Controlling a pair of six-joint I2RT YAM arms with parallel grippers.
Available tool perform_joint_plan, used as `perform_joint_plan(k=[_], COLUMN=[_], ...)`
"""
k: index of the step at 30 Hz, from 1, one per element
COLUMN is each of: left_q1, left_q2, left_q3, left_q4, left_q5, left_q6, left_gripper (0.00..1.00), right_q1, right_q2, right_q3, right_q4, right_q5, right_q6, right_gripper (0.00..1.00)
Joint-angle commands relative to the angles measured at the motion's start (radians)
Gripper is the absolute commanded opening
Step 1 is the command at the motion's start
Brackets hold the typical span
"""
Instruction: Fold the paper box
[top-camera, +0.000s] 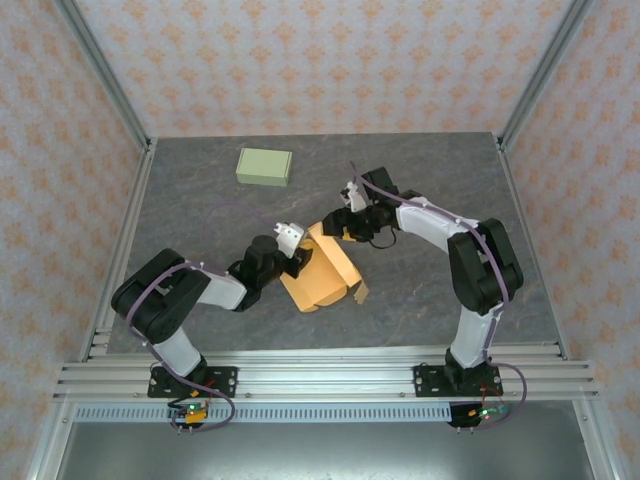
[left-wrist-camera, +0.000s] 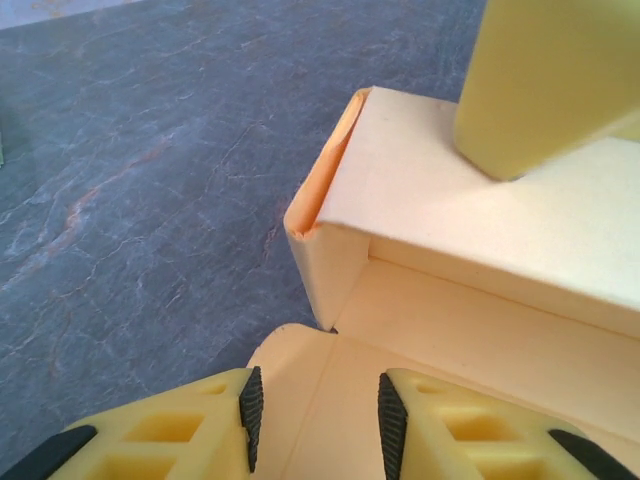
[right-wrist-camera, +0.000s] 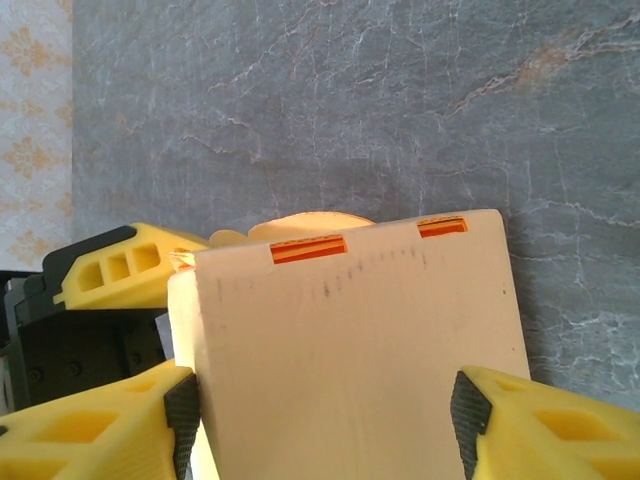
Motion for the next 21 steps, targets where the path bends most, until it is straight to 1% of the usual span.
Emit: perform_joint_plan(k=[1, 8, 16, 21], left_q1=[-0.007, -0.007, -0.006, -0.001], left_q2=[-0.039, -0.037, -0.026, -0.045], left_q3=[-0.015, -0.017, -0.008, -0.015], left_q4=[0.03, 0.039, 0.039, 0.037], left_q5=[-0.053, -0.069, -0.081, -0.096], left_q6=[-0.015, -0.029, -0.044, -0.078], left_gripper=[0.42, 0.43, 0.45, 0.45], right_q1=[0.008, 0.01, 0.011, 0.016], right_q2=[0.005, -0.018, -0.038, -0.052], right_q3=[0.039, 0.068, 0.101, 0.109], right_q4=[-0.01, -0.056, -0.086, -0.098], right_q5=[0.048, 0.105, 0.163, 0.205], right_q6=[-0.013, -0.046, -0.075, -0.078], right_gripper=[0.72, 0.76, 0.77, 0.78])
